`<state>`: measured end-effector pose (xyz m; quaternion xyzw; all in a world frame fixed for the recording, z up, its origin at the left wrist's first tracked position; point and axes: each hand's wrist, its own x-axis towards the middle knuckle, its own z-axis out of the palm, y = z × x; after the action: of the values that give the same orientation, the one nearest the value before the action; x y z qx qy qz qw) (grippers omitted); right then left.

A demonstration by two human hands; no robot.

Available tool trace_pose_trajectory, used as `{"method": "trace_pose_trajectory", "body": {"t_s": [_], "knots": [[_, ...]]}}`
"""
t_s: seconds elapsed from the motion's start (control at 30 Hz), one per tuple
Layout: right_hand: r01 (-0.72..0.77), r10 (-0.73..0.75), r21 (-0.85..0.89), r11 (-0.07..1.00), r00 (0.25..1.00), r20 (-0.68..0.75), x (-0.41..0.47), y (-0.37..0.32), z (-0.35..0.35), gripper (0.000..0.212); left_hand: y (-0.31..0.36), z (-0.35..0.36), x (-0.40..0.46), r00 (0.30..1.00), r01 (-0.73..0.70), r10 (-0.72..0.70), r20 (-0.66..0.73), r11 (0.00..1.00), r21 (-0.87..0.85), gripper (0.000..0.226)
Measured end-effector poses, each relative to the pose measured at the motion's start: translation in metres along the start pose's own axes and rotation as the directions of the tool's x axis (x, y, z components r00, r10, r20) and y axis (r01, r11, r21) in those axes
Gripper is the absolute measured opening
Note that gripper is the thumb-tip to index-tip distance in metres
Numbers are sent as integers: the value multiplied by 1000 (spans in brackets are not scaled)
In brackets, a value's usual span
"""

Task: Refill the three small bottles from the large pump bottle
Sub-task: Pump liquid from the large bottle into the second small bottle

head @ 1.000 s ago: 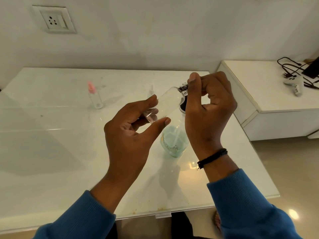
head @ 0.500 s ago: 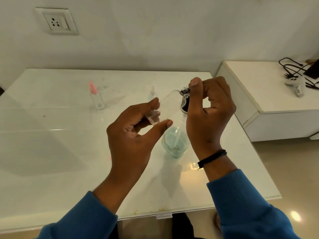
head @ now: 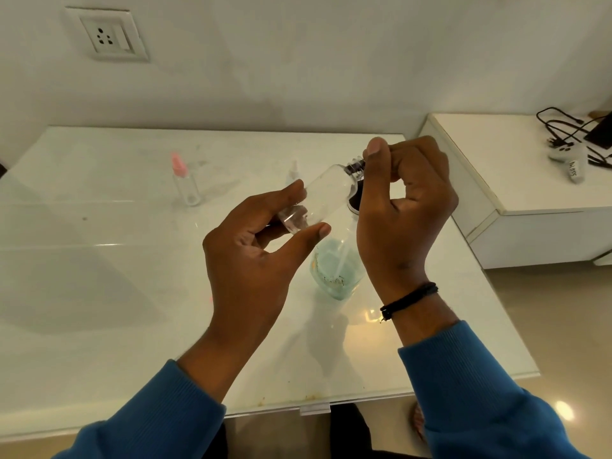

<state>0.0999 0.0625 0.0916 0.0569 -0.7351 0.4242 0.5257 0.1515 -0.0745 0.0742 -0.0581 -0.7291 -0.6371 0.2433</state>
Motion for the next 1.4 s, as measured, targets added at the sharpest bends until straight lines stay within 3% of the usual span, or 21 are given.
{"method": "trace_pose_trajectory", "body": {"t_s": [1.4], "knots": [[1,-1,13,1000,1000,-13,-2,1,1,31,-1,1,-1,1000,1,-1,1,1000,-10,47]]}}
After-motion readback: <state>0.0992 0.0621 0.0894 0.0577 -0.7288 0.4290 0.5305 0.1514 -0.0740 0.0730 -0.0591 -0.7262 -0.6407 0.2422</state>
